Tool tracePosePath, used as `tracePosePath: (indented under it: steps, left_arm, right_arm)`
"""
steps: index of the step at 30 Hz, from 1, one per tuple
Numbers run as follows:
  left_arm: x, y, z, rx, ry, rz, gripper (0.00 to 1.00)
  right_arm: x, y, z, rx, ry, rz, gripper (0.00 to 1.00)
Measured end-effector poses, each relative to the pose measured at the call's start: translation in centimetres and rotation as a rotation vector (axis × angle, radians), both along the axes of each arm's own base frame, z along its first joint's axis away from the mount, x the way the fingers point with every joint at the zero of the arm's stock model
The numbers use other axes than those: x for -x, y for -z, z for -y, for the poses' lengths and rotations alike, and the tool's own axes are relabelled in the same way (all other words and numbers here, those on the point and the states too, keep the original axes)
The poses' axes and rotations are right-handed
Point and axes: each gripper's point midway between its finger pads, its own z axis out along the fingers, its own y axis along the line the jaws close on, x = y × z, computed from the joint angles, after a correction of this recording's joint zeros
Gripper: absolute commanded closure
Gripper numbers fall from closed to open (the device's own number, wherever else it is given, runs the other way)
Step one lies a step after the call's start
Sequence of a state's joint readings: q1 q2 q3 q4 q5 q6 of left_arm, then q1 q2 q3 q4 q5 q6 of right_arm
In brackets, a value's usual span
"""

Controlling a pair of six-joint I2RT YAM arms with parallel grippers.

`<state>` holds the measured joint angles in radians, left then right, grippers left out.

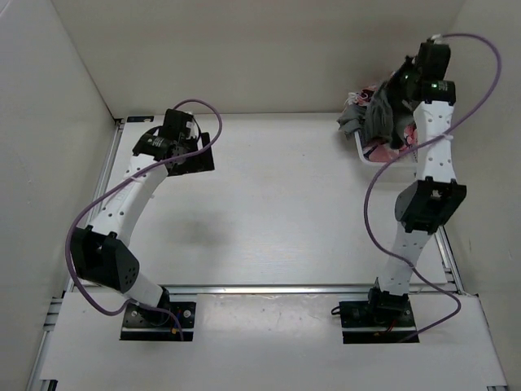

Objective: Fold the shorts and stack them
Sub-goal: Grab the shorts from the pile, then move the shorts to the center of the board, then flatten the shorts out

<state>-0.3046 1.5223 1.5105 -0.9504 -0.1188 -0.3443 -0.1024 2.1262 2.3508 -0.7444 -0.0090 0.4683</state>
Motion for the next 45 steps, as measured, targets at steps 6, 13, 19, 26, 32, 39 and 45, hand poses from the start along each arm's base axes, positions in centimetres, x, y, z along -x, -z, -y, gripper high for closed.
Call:
tracePosePath:
  steps: [6,13,19,26,32,39,45]
  left_arm:
    - [-1.0,0.4,-3.7,0.058,-0.151,-0.026,0.01]
    - [-2.0,-2.4,-7.6,0.129,-0.270,0.015,0.01]
    - [-1.2,-4.6,-7.3,0.163,-0.261,0.062,0.01]
    - [-1.2,-1.7,-2.3,0.200,-0.138,-0.025,0.01]
    - [-3.4,6.0,7.7,0.166,0.034,-0.206,0.07]
    - [-4.7,13.8,13.0,0.116,0.080,-0.356,0.04]
    - [-6.5,15.6,13.2,0.117,0.036,-0.369,0.65]
  right_arm:
    - [8.5,-23.5,-11.7,-0.092,-0.328,0.561,1.00]
    - [21.3,-22.9,-22.3,-0.191,-0.721,0.589,1.00]
    - [27.4,-1.5,-22.0,-0.191,-0.685,0.139,0.16]
    - [31.6,11.8,-13.8,-0.056,-0.363,-0.210,0.53]
    - [30.7,11.1,-13.2,-0.027,-0.330,-0.182,0.13]
    - [31.8,16.5,-14.9,-0.005,-0.399,-0.378,0.26]
    - [33.7,19.1,-19.7,-0.005,-0.554,-0.450,0.23]
